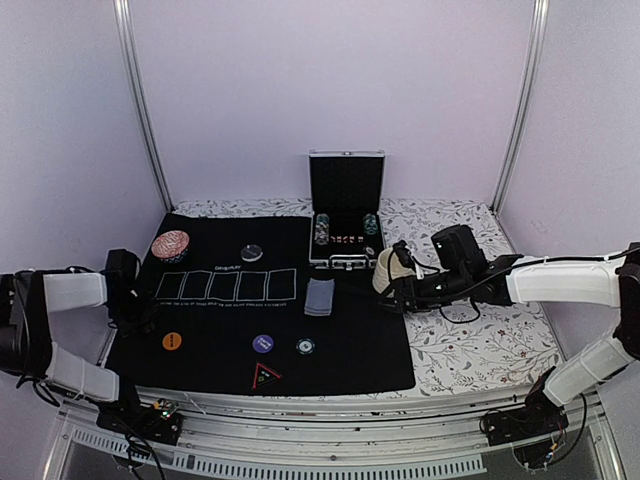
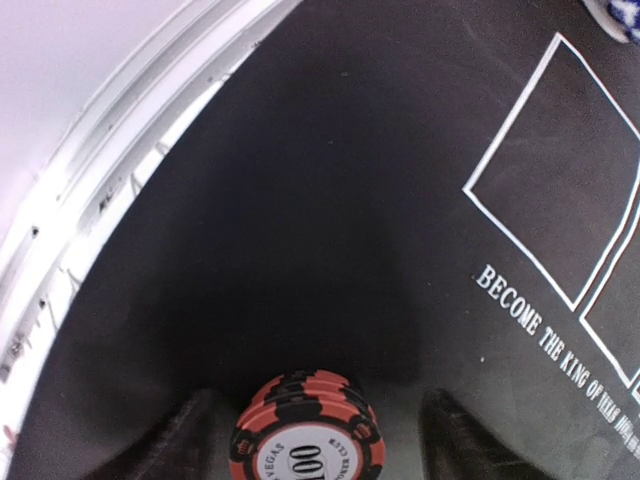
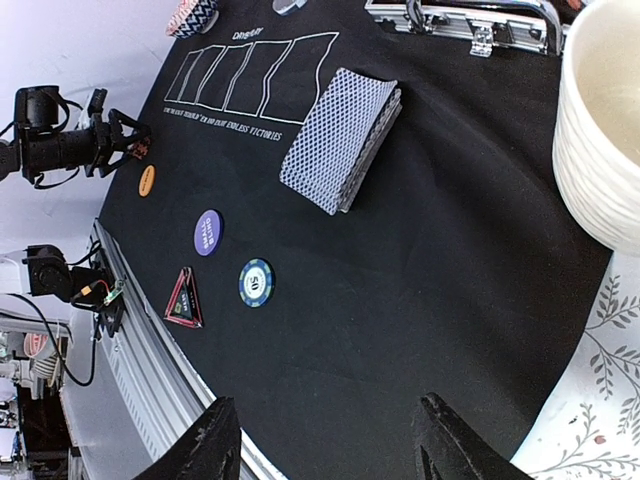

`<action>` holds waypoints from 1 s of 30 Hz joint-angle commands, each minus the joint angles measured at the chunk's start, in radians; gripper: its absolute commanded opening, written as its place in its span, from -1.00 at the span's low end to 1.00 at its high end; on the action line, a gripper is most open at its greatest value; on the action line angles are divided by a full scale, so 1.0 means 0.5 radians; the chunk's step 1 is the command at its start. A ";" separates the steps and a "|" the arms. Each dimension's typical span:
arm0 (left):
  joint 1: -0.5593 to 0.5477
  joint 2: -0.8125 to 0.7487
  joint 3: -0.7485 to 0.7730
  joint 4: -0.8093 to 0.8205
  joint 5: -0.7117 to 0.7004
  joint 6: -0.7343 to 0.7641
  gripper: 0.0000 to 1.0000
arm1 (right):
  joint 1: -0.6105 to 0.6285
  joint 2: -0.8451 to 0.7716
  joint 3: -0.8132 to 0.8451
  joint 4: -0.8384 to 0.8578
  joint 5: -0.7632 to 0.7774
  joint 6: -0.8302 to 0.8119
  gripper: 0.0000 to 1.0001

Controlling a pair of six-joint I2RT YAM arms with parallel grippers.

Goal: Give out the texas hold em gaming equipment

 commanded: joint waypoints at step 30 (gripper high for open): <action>-2.254 0.576 0.818 0.080 0.496 1.414 0.95 | -0.130 -0.334 0.054 -0.322 0.205 -0.006 0.63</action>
